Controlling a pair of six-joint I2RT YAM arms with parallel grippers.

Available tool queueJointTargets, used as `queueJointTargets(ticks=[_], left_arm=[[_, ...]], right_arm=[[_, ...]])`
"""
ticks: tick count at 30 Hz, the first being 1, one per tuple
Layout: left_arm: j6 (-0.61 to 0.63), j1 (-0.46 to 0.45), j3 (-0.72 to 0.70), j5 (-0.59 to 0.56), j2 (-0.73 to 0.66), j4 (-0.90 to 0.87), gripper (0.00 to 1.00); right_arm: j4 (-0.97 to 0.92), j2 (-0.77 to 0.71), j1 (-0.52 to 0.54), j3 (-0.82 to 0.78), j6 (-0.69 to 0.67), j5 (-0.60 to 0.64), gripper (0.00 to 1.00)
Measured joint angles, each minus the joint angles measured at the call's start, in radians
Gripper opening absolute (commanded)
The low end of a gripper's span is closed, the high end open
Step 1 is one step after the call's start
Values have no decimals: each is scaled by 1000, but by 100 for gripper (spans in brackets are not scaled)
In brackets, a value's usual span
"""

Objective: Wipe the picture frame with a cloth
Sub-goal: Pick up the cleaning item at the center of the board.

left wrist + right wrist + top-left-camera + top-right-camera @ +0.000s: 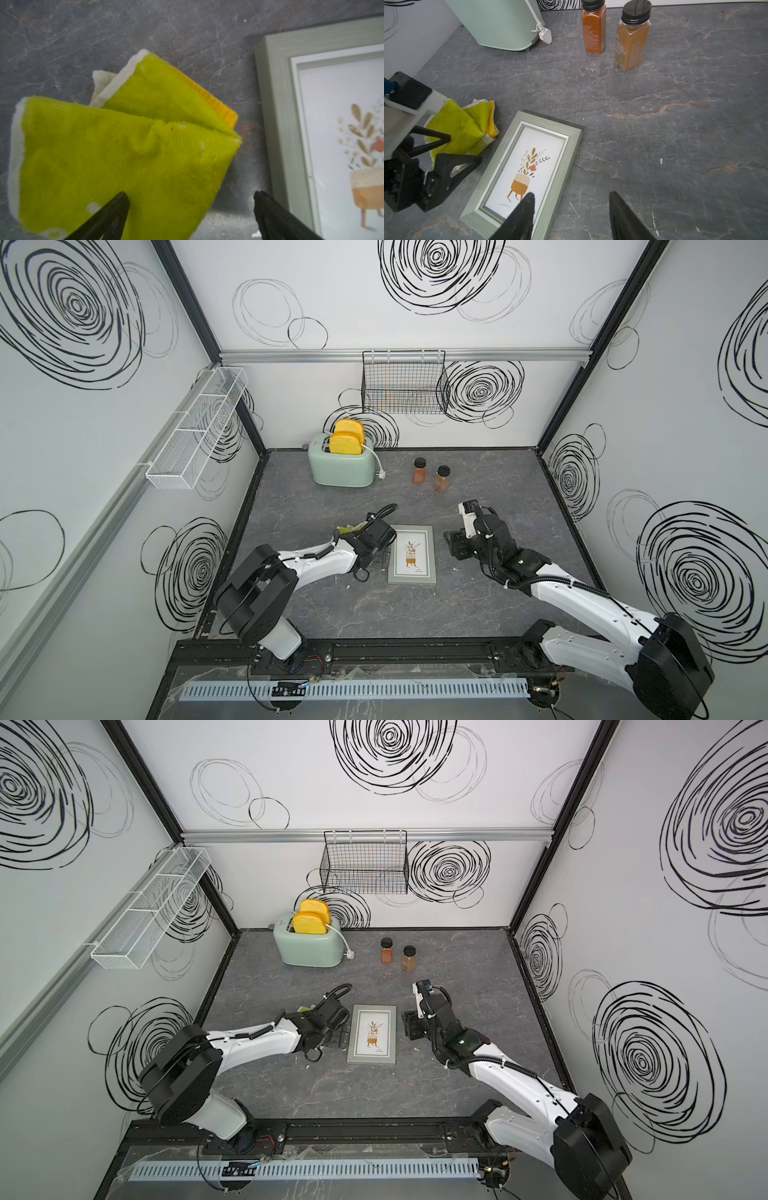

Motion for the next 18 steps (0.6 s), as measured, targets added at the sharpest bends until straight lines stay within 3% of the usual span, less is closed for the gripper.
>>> queueJointTargets(ticks=[8,18], left_arm=[[-26,17,-2,14,60,58,99],[-60,88,-36,54,55,170,62]], right_arm=[[18,-79,-21,-41,0,3,60],[45,-180,-64,-103,-1,3,61]])
